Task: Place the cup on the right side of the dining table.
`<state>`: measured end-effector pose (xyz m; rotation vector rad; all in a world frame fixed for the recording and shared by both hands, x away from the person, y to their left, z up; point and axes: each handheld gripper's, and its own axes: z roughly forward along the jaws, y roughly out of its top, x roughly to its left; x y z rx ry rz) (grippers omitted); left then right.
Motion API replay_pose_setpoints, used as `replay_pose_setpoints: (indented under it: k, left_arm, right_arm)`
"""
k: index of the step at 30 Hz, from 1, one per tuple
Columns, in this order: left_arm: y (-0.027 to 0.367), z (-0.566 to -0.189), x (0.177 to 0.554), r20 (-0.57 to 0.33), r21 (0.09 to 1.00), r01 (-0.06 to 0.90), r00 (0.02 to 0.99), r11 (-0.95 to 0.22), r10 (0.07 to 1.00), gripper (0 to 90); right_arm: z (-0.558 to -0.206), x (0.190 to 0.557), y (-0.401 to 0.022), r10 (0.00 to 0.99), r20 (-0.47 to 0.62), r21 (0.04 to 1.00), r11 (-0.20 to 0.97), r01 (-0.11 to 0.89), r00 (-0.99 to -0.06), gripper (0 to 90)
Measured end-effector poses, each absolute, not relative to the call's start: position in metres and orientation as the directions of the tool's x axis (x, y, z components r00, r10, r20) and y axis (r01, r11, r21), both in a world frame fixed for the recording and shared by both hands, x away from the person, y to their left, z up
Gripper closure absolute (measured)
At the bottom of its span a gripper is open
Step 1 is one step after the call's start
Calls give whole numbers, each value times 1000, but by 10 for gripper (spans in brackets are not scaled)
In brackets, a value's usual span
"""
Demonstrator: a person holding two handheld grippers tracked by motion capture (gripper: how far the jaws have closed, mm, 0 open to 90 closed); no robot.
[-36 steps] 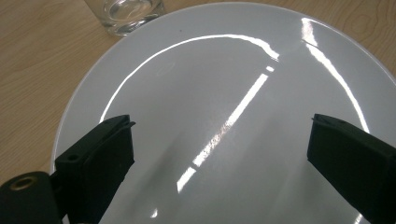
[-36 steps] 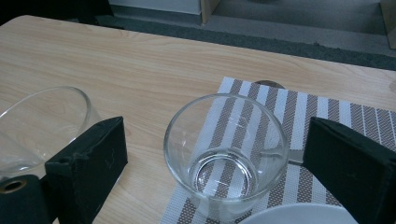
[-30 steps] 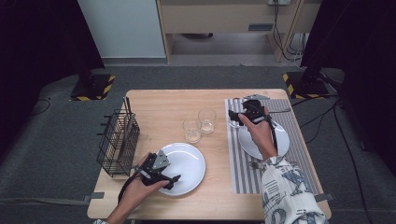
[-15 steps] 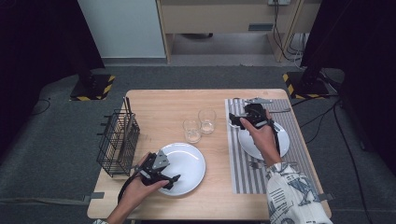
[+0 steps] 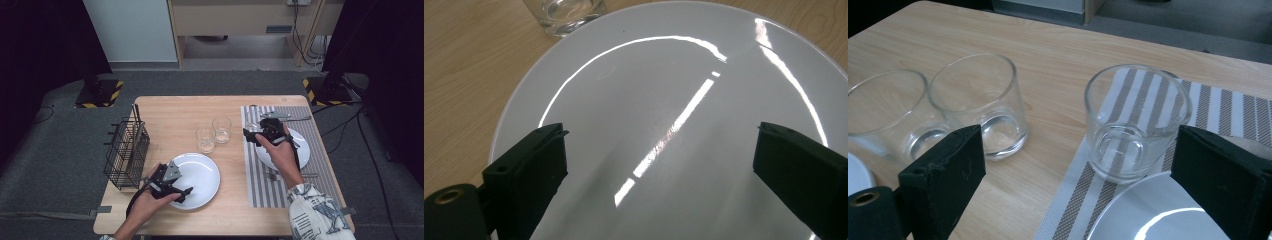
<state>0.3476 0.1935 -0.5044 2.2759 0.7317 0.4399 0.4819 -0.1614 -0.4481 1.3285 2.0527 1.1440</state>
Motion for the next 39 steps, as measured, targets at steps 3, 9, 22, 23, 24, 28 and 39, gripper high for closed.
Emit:
replay_pose_setpoints:
  k: [3,9,22,23,24,28,39]
  left_arm:
    - [193,-504,347,102,707,377,784,-599,613,60]
    - [194,-504,347,100,708,377,783,-597,613,56]
    - [199,-501,347,93,718,381,778,-583,622,38]
    - [199,-501,347,93,717,381,777,-584,622,38]
    - [200,-501,347,93,716,381,778,-584,621,38]
    - [201,-500,346,92,718,381,777,-583,622,37]
    - [203,-499,344,92,717,383,776,-582,624,37]
  right_arm:
    - [-451,475,-158,888,73,821,205,533,-454,73]
    - [-454,463,-152,876,48,817,242,523,-479,73]
    - [-467,439,-140,849,34,797,295,526,-527,73]
    - [-468,438,-139,846,30,797,300,524,-532,73]
    - [-469,436,-138,846,31,796,301,525,-533,73]
    - [-472,430,-135,839,33,789,312,530,-544,73]
    - [-480,408,-130,816,39,772,342,536,-577,73]
